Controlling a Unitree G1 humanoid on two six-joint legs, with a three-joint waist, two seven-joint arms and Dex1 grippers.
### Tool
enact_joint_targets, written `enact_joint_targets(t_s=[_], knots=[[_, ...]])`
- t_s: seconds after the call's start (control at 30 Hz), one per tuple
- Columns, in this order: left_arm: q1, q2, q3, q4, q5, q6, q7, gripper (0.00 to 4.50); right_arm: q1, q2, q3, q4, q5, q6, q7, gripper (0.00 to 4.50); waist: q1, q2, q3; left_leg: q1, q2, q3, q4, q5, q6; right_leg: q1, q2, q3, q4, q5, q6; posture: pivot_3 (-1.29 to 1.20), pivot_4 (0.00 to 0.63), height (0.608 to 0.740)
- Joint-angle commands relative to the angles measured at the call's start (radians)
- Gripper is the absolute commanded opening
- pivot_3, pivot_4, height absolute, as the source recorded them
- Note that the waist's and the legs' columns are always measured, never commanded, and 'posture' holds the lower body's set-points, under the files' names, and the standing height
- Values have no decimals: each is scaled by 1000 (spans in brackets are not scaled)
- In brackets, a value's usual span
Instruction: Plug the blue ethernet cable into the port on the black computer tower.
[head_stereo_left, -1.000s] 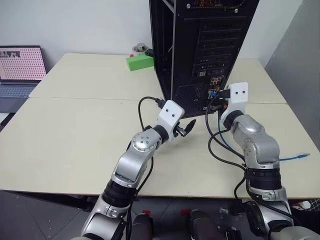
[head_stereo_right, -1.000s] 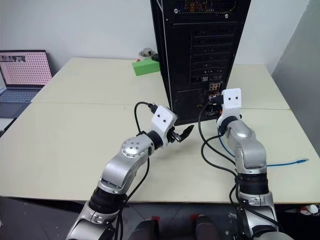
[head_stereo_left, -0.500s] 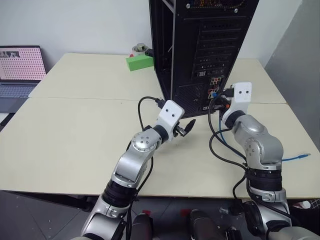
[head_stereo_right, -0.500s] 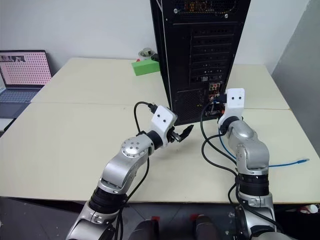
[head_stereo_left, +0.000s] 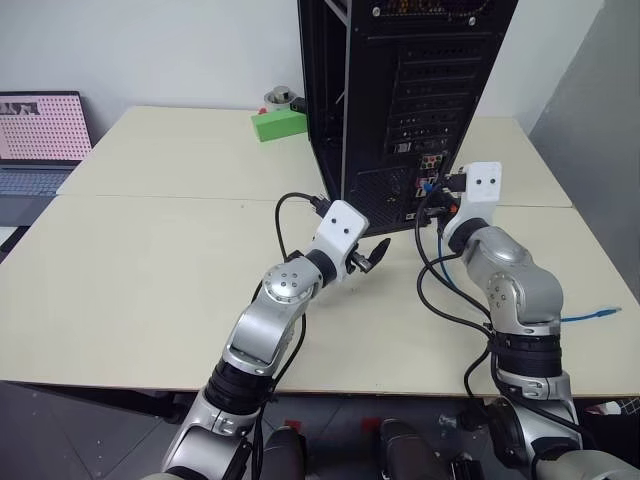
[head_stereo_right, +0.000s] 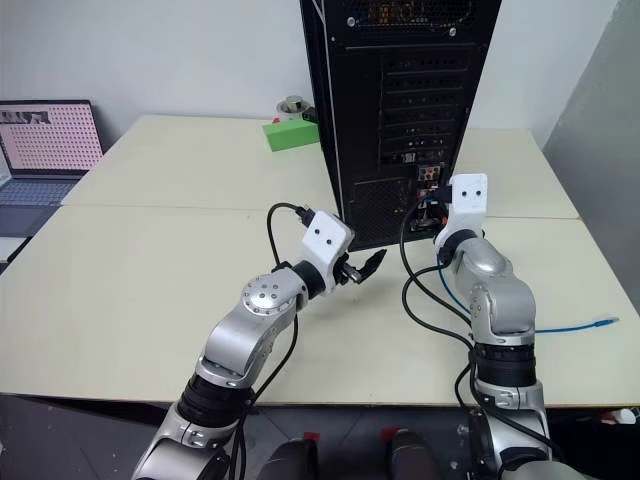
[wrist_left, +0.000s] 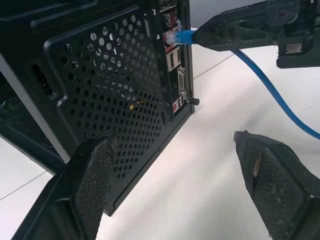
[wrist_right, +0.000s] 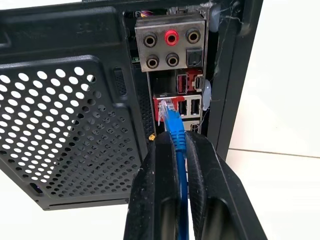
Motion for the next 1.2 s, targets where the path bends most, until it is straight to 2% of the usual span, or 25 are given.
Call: enact_joint_targets(t_s=[0.03,0.87,1.2], knots=[[-7,-3,5,-34,5,-16,-1,3974,-31,3,5,-8,-1,-32,2,0,-1,0,0,0,0,0,0,0,0,0,0,0,0,0,0,0,150,740],[-7,-10,5,-30,8,-18,0,3974,-37,-12,60,25,-55,-85,11,0,-15,0,0,0,0,0,0,0,0,0,0,0,-1,0,0,0,150,740],[-8,-20,10,-32,6,-8,6,3974,-58,58,65,-13,-57,-66,-51,0,-17,0,0,-1,0,0,0,0,0,-1,0,0,0,0,0,0,150,740]])
